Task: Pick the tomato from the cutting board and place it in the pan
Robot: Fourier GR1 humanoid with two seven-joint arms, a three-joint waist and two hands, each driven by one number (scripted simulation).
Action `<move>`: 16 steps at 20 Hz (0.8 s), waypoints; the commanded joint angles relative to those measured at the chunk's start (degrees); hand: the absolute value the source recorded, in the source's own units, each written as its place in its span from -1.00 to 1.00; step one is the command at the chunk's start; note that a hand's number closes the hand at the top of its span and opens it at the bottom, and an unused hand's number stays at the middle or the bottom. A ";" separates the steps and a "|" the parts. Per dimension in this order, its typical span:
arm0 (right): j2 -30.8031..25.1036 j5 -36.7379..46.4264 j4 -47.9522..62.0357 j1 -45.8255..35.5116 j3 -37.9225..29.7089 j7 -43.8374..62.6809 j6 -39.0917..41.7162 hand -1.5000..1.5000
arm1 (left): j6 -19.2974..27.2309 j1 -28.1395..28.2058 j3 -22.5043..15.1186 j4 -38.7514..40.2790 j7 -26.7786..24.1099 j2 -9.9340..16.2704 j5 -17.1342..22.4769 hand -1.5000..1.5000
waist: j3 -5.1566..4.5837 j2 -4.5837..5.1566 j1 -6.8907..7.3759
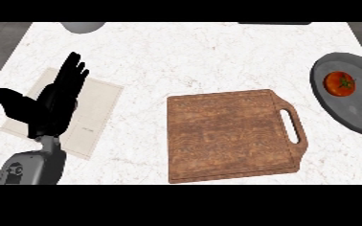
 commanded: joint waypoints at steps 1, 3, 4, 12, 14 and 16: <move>-4.60 -3.39 1.93 2.85 -3.04 -4.89 11.90 -1.00 | 0.70 -0.56 0.49 -0.23 -0.02 0.08 -0.34 0.00 | 0.22 0.19 -0.38; -7.35 -4.38 2.48 3.61 -3.55 -5.06 18.71 -1.00 | 1.84 -0.28 0.06 -1.04 1.30 -0.70 -0.63 0.00 | 0.18 -0.37 -1.21; -6.53 -4.57 2.64 4.99 -3.57 -5.88 19.17 -1.00 | 1.21 -0.62 0.46 -0.94 1.79 0.70 -0.88 0.00 | 0.29 -0.26 -1.28; -8.87 -6.53 -0.07 7.89 -3.90 -6.07 24.49 -1.00 | 0.29 -0.01 1.55 0.66 0.76 0.42 0.64 0.00 | 0.29 -0.27 -1.71; -8.14 -7.06 -0.63 9.84 -3.97 -6.80 23.49 -1.00 | -0.04 1.36 1.16 -0.93 -0.04 0.36 0.48 0.00 | 0.26 -0.47 -1.26; -7.79 -7.17 -1.64 11.84 -3.61 -8.33 23.01 -1.00 | -0.07 0.63 2.11 -0.27 1.01 1.50 0.55 0.00 | 0.33 -0.45 -1.80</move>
